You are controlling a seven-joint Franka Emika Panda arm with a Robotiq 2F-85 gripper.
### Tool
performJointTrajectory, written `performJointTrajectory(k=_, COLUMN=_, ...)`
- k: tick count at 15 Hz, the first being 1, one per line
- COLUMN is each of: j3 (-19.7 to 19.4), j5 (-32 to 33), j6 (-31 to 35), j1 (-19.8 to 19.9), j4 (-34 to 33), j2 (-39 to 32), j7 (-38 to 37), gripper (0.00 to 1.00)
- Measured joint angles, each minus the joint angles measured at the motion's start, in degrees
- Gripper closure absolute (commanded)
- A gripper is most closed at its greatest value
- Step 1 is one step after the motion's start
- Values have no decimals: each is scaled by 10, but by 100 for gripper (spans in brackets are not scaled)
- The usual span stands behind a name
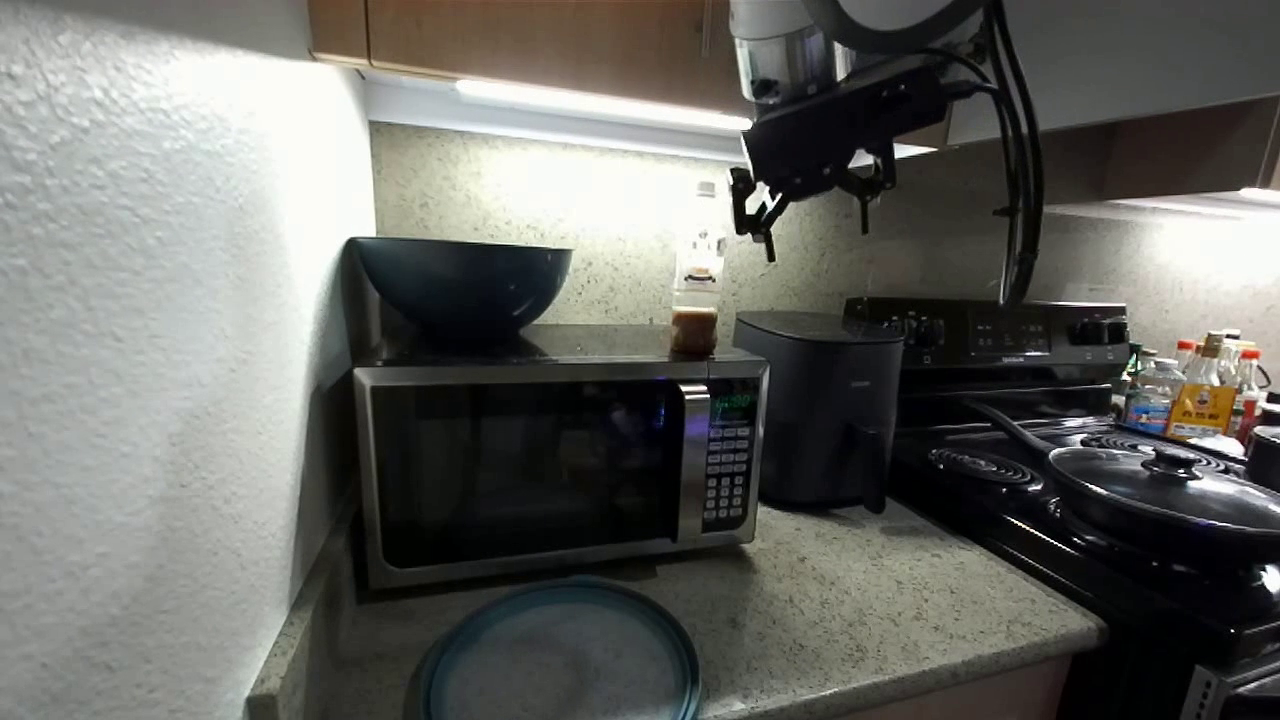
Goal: Put the bottle in the cupboard on the microwave
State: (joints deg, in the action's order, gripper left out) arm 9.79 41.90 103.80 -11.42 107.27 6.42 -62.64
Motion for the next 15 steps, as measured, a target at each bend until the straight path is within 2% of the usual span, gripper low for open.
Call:
performJointTrajectory(k=6, j3=-1, j5=0, j6=3, j1=2, j4=3, j2=2, j7=-4, gripper=0)
performJointTrajectory(k=9, j3=-7, j5=-20, j6=3, j1=15, j4=7, j2=14, j7=-29, gripper=0)
performJointTrajectory(k=15, j3=-19, j5=-35, j6=-8, j1=53, j4=82, j2=114, j7=-129, gripper=0)
